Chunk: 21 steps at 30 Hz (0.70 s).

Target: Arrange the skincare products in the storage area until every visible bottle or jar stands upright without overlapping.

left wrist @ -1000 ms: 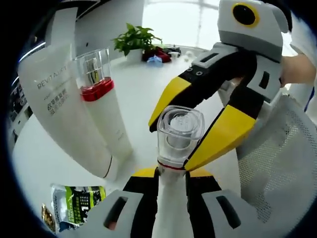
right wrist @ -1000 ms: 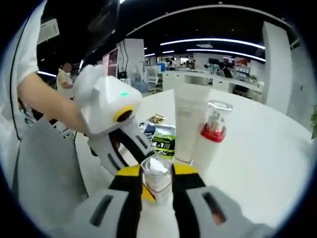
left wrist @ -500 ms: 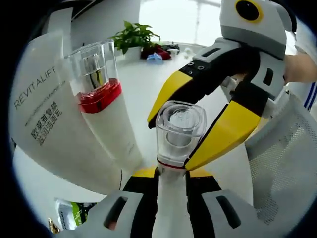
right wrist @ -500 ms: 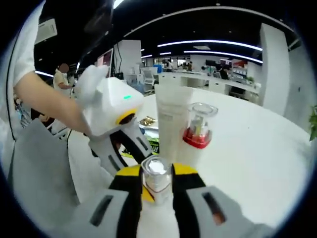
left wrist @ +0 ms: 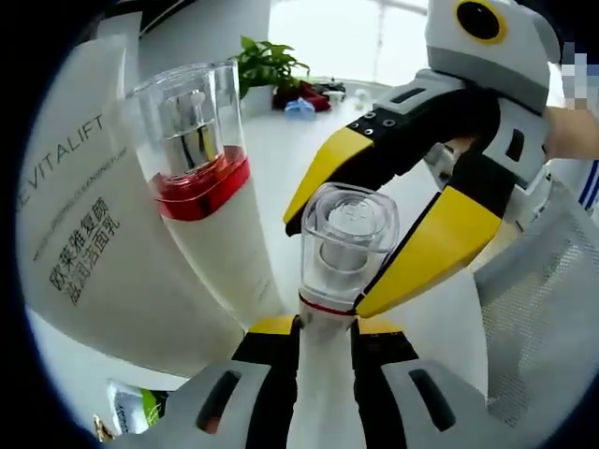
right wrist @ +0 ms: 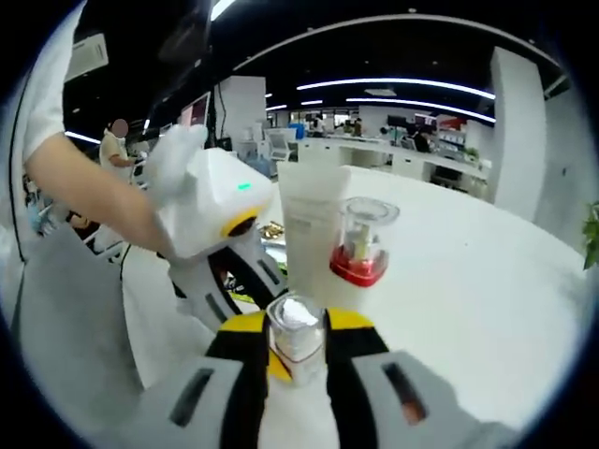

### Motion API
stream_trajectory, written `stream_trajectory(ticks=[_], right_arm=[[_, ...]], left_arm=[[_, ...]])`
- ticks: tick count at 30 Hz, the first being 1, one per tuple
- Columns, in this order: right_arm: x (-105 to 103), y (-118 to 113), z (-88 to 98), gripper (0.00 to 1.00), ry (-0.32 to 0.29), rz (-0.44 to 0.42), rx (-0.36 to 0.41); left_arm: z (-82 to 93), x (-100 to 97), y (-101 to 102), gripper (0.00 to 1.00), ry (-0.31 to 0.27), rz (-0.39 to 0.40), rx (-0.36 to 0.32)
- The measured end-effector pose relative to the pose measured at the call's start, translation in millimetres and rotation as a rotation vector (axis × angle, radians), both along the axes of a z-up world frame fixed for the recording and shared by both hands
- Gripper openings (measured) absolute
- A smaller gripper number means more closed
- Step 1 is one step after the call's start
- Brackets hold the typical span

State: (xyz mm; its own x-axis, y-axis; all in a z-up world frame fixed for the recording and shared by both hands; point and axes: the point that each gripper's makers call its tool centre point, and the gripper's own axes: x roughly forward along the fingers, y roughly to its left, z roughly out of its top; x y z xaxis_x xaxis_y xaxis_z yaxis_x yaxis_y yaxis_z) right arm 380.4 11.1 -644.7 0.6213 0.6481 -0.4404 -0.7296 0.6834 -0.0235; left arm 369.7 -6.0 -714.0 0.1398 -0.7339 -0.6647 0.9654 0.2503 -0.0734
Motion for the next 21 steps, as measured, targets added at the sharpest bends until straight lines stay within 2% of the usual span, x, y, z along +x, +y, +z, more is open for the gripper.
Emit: stream_trajectory(ticks=[21], right_arm=[[2.4, -1.8, -1.6, 0.22, 0.001, -0.006, -0.010]], left_arm=[[-1.5, 5.9, 3.1, 0.17, -0.007, 0.029, 0.012]])
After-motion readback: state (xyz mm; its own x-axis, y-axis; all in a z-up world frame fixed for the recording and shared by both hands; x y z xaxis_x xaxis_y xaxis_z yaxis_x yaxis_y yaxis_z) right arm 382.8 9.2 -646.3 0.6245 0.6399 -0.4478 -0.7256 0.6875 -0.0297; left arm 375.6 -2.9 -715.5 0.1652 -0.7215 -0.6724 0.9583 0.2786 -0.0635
